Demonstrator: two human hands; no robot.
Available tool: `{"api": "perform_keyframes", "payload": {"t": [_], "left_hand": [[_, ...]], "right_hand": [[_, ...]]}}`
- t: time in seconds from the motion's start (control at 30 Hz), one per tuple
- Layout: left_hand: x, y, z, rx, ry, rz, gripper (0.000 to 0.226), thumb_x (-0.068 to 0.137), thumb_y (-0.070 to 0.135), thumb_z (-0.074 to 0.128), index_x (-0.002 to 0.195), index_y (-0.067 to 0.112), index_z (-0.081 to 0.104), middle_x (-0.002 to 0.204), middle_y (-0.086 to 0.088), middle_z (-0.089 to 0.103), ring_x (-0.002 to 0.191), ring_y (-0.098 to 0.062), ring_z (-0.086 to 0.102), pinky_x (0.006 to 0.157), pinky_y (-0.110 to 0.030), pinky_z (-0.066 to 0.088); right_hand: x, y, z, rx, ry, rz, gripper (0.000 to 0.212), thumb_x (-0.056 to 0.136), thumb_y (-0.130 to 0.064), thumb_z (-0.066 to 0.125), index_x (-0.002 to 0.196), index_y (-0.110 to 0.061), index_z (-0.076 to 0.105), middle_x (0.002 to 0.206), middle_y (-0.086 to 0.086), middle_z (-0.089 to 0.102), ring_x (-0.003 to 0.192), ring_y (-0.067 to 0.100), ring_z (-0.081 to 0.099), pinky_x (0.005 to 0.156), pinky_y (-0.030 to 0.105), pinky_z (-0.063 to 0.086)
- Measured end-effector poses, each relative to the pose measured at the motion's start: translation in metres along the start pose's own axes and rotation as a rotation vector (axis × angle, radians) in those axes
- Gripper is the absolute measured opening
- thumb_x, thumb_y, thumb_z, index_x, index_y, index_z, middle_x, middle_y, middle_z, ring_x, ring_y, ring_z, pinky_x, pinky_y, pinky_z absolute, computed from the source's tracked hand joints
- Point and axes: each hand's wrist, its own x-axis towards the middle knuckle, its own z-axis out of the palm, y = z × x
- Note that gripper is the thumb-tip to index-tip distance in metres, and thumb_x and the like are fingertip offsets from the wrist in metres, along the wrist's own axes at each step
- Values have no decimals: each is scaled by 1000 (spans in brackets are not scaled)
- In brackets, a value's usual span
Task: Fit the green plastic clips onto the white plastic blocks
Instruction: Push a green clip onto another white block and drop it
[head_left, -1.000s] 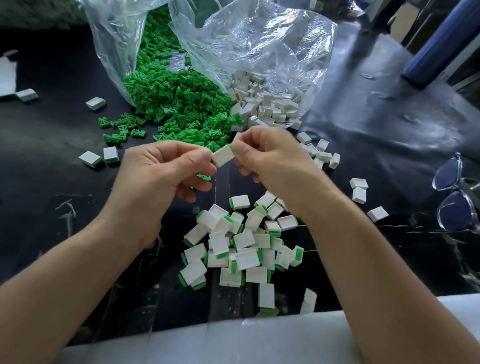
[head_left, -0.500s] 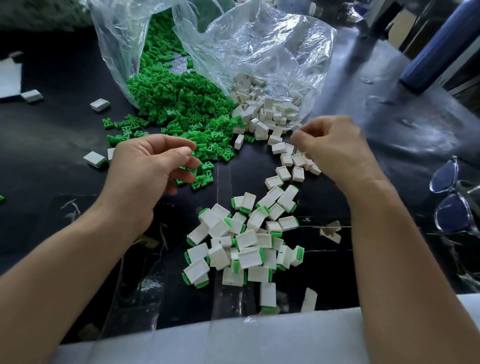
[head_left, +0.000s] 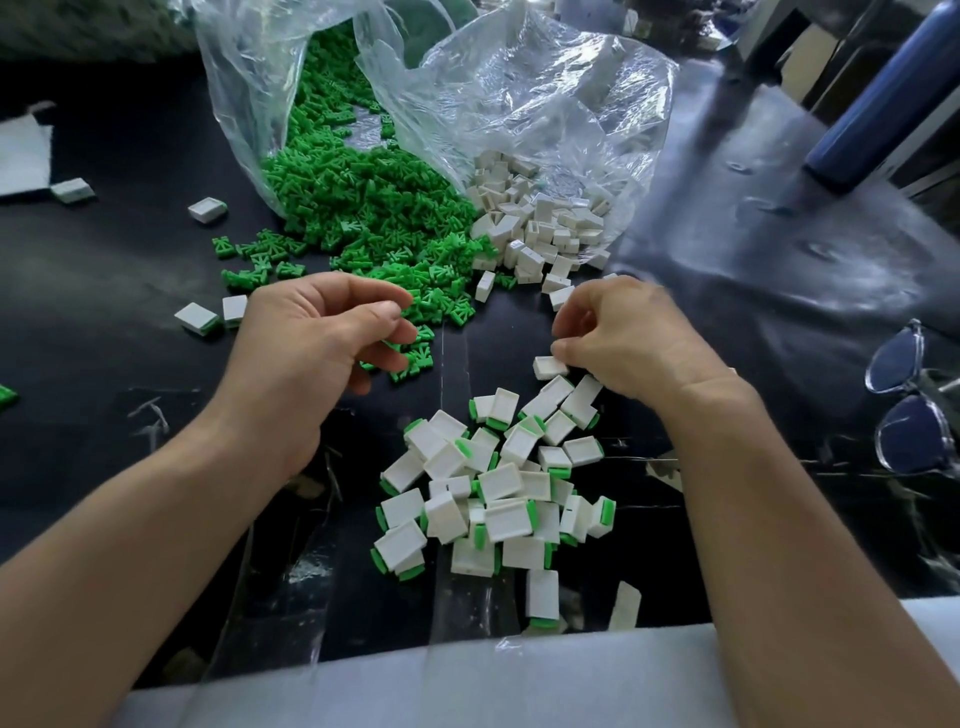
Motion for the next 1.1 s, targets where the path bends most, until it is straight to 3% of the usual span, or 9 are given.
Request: {"api": "perform_keyframes", "payload": {"t": [0.27,0.37,0.43,0.53,0.7,0.77,0.83,0.97,1.1], "left_hand": [[0,-1,1,-10,-27,3,20,88,2,57,78,16,66,58,7,68,45,-1,57,40,-11,38],[-2,-1,1,-11,-52,32,16,82,3,65,80,18,67,61,8,69,48,-1,59,40,-11,40],[-4,-1,2,12,-115,65,21,70,10,73,84,24,68,69,8,70,54,-2,61,44,-13,44],[-7,-2,4,23,-221,106,37,54,24,73,91,28,69,82,1,71,62,-9,62,52,-17,51],[-6,-1,4,38,-165,163,16,67,7,73,79,17,71,68,1,72,58,-5,64,52,-15,51],[-4,-2,3,8,-77,147,17,72,-2,71,76,15,68,64,0,70,55,-5,63,51,-16,52],[-1,-2,2,-76,-7,114,22,79,-6,64,83,15,65,71,-4,66,55,-6,64,53,-17,52],[4,1,0,-213,26,59,28,85,-13,50,85,12,63,74,-6,63,58,-6,66,56,-14,51],[3,1,1,-236,-3,23,25,84,-12,51,80,9,62,64,1,67,58,-8,67,56,-15,53]], "right_hand": [[0,1,0,-23,18,-31,14,82,-19,63,74,-27,56,80,-7,53,89,17,54,80,29,46],[-3,-2,-2,253,117,-77,17,79,-20,70,72,-26,55,75,-7,61,74,9,58,68,22,46],[-10,-15,2,495,85,-160,18,76,-19,73,71,-24,56,68,-5,62,62,3,56,59,18,44],[-20,-33,15,622,9,-289,16,75,-20,75,68,-20,60,64,-4,62,59,4,54,58,23,45],[-23,-41,22,788,-30,-256,20,87,-26,62,73,-12,65,69,8,67,63,18,61,60,29,50],[-22,-40,24,700,57,-257,25,89,-27,59,75,-8,66,69,10,67,64,23,61,60,33,49],[-21,-39,28,468,111,-318,18,89,-24,59,84,-10,69,69,0,63,64,13,56,62,27,45],[-20,-42,40,80,28,-466,28,93,-20,52,118,-22,63,109,2,57,107,19,48,90,33,40],[-19,-44,42,-85,-38,-494,25,92,-20,52,116,-24,62,112,3,49,112,21,41,88,36,40]]}}
